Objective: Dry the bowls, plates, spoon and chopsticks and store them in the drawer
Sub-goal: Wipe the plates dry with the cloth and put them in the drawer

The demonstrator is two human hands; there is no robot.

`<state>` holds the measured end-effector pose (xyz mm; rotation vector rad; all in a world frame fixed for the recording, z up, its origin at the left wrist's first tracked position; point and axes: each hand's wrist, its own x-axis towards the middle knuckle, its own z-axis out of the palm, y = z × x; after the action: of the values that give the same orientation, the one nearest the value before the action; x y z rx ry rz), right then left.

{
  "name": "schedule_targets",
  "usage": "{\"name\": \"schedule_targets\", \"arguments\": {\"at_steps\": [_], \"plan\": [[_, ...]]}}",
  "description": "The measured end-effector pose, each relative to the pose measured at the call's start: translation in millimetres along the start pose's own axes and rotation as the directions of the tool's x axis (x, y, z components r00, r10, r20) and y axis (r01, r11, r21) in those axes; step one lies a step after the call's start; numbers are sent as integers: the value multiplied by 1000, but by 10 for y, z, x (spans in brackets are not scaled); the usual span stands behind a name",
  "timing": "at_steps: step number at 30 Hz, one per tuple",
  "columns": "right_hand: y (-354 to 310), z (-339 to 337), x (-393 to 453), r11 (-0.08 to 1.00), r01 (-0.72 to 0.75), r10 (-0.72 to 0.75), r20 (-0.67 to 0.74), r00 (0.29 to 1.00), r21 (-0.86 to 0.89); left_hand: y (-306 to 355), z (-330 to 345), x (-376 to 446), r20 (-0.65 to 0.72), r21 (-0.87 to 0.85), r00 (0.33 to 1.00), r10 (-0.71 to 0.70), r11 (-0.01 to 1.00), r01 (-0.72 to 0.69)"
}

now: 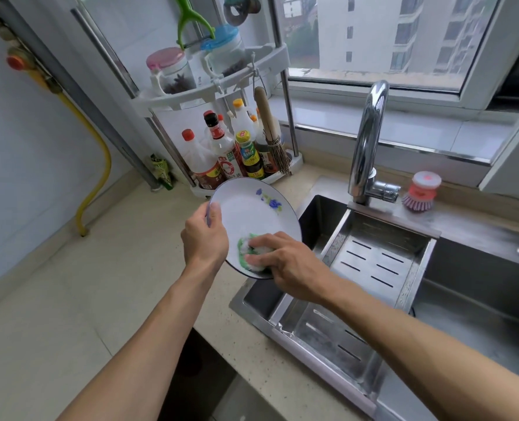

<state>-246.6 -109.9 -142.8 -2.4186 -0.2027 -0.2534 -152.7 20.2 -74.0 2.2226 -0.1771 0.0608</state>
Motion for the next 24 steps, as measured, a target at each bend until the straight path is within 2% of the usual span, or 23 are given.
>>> {"name": "schedule_targets", "arguments": {"at_steps": [3,6,9,11,13,16,18,19,21,24], "plan": [[244,-132,-38,983,-36,40,22,999,-181,-3,-107,78,79,-20,996,37,999,-36],[432,-322,70,906,34,-32,12,999,-423,-26,-159,80,208,1,977,45,999,-47],[485,-357,181,832,93,-84,41,996,-548,-48,-150,50,218,-7,975,39,999,-38],[424,-271,136,848,54,-30,55,998,-526,-55,-128,44,169,2,984,65,998,-66],[317,-145,42,896,-36,98,118,988,-443,-42,-94,25,72,1,997,40,999,-40],[30,-1,-48,987,-139,149,136,979,-85,-33,-30,11,-50,39,999,17,999,-15],[-167,62,-75,976,-151,138,88,986,158,-9,-13,20,-92,37,996,10,999,-6],[-228,81,-84,963,-156,146,64,987,218,6,-2,33,-103,17,995,2,1000,0],[-270,89,-119,971,-122,115,48,992,204,32,-5,41,-85,-8,996,-17,1000,16],[-101,7,-176,999,-39,40,70,997,-17,9,-33,67,-5,-49,999,-34,998,34]]}}
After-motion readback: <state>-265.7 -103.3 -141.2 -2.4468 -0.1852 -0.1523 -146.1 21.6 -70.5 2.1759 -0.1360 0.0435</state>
